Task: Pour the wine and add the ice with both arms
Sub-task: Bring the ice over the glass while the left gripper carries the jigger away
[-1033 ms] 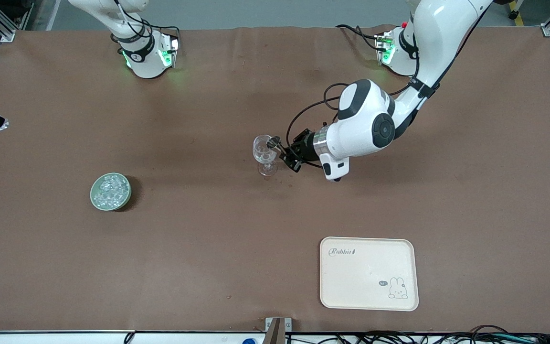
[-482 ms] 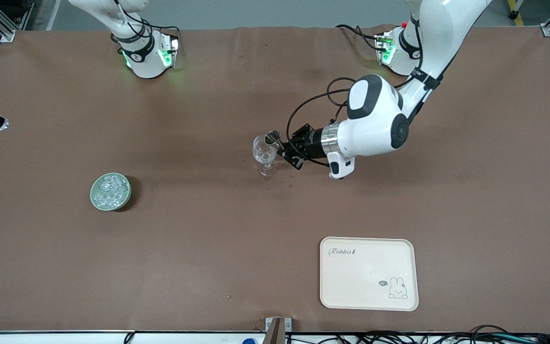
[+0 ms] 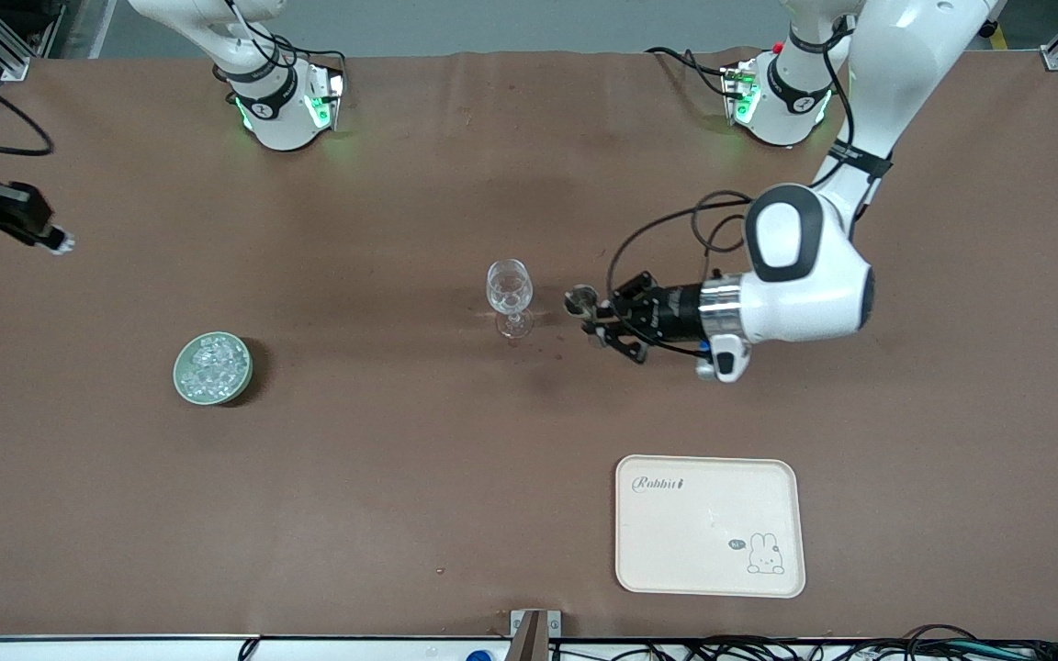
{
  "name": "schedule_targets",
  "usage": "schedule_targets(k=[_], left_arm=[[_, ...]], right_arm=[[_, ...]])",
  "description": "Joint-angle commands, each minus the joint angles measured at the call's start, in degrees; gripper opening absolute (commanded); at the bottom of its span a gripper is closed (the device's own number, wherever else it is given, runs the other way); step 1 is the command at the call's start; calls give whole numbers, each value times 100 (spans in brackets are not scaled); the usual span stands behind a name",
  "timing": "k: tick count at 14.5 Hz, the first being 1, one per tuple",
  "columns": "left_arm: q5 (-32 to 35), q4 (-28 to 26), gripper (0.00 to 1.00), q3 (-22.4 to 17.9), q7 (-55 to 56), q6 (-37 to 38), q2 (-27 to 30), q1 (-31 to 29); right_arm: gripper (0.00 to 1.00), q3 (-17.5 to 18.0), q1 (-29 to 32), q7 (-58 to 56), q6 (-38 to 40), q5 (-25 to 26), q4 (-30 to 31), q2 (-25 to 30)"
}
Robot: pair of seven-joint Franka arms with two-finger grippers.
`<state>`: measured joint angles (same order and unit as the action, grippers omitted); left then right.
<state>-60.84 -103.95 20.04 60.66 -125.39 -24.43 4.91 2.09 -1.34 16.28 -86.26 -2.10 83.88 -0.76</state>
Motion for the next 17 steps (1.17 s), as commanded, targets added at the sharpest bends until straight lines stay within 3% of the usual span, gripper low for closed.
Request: schedule_targets(k=[1, 6, 9, 13, 17], left_arm=[[-489, 67, 0, -482, -414, 137, -96, 27], [-691, 1358, 0, -1265, -432, 744, -1342, 45], [-1175, 1772, 0, -1800, -493, 1032, -1801, 45], [-2044, 1843, 0, -2363, -995, 1412, -2048, 1], [-2370, 1957, 0, -2522, -995, 1403, -2346, 36]], right_arm=[[0, 405, -243, 1049, -320, -45, 59, -257], [0, 1644, -367, 3115, -1084, -36, 50, -881], [0, 2356, -550, 4135, -1550, 69, 59, -1285], [1, 2569, -1208, 5173, -2042, 402, 59, -1839], [1, 2569, -1711, 5737, -2254, 465, 102, -2253]])
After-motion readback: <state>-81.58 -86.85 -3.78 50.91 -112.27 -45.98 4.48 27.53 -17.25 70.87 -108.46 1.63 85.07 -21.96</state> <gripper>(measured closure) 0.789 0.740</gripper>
